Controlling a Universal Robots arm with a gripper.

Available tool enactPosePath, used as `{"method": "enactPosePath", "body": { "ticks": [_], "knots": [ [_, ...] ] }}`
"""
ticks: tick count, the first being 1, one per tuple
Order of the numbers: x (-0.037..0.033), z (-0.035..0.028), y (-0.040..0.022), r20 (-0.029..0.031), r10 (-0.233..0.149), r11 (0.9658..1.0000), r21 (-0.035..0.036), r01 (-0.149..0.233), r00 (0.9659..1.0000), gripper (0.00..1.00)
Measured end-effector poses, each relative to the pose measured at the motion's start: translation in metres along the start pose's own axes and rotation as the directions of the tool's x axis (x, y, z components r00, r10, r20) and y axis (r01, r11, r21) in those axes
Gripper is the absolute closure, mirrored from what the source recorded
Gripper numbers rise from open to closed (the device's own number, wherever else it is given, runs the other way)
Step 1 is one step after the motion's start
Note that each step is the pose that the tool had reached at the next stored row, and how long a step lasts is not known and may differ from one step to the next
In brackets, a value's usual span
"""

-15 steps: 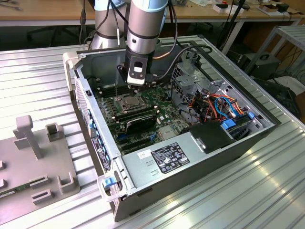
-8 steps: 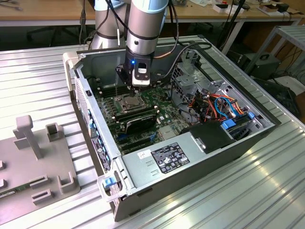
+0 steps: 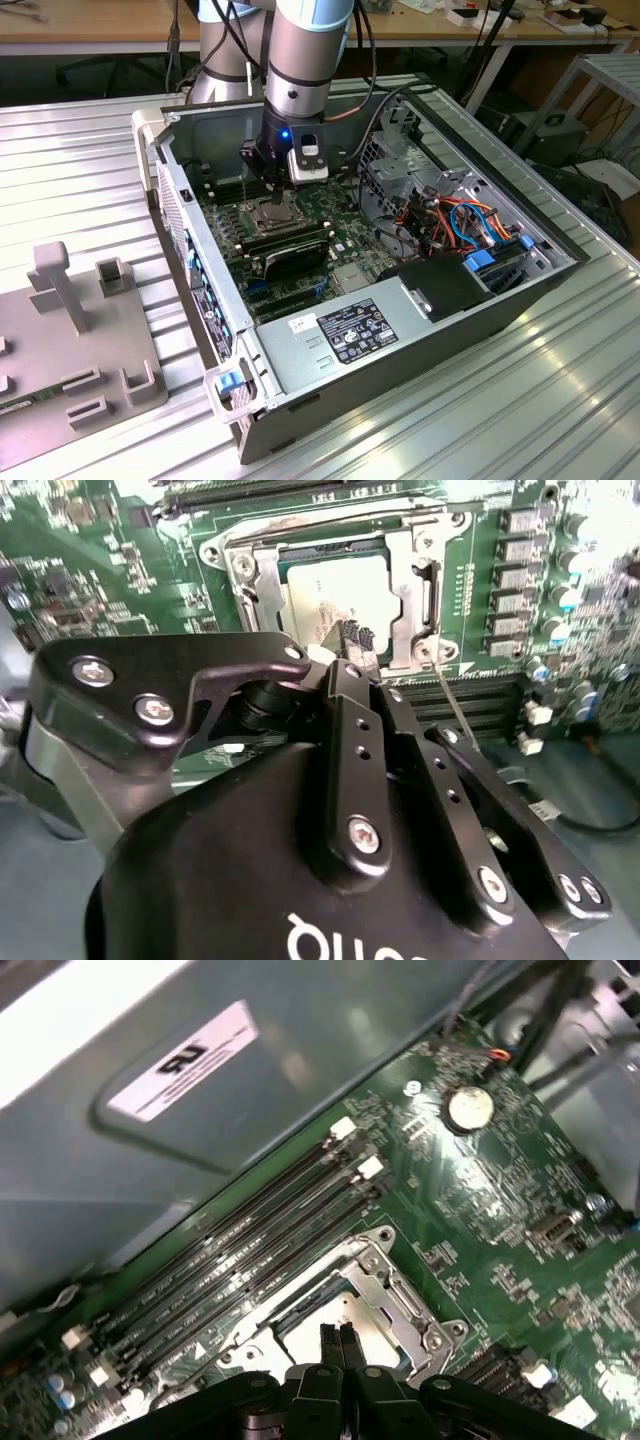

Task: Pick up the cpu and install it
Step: 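Close the cpu cover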

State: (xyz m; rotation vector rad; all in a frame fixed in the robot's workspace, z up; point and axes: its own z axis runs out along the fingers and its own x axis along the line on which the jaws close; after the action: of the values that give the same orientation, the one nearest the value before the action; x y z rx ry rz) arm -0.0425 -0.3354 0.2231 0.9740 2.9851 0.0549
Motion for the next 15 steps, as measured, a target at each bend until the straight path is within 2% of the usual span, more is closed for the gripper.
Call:
{"method": "enactPosePath", "body": {
  "ticks": [1, 4, 5, 7, 8, 9, 13, 15],
  "knots": [
    [0.0000, 0.0003, 0.0000, -0.0006, -0.018, 0.9998, 0.0001, 0.018, 0.9998, 0.89],
    [0.0000, 0.0010, 0.0000, -0.0030, -0.087, 0.9962, 0.0009, 0.087, 0.9962, 0.89],
    [0.0000, 0.0012, 0.0000, -0.0041, -0.122, 0.9925, 0.0010, 0.122, 0.9925, 0.89],
    [0.0000, 0.0014, 0.0000, -0.0057, -0.166, 0.9862, 0.0012, 0.166, 0.9862, 0.89],
    [0.0000, 0.0015, 0.0000, -0.0066, -0.191, 0.9817, 0.0012, 0.191, 0.9817, 0.89],
    [0.0000, 0.0017, 0.0000, -0.0078, -0.226, 0.9742, 0.0013, 0.226, 0.9742, 0.89],
    [0.0000, 0.0020, -0.0001, -0.0104, -0.297, 0.9548, 0.0013, 0.297, 0.9548, 0.89],
    [0.0000, 0.0023, -0.0001, -0.0119, -0.338, 0.9410, 0.0013, 0.338, 0.9409, 0.89]
  ]
}}
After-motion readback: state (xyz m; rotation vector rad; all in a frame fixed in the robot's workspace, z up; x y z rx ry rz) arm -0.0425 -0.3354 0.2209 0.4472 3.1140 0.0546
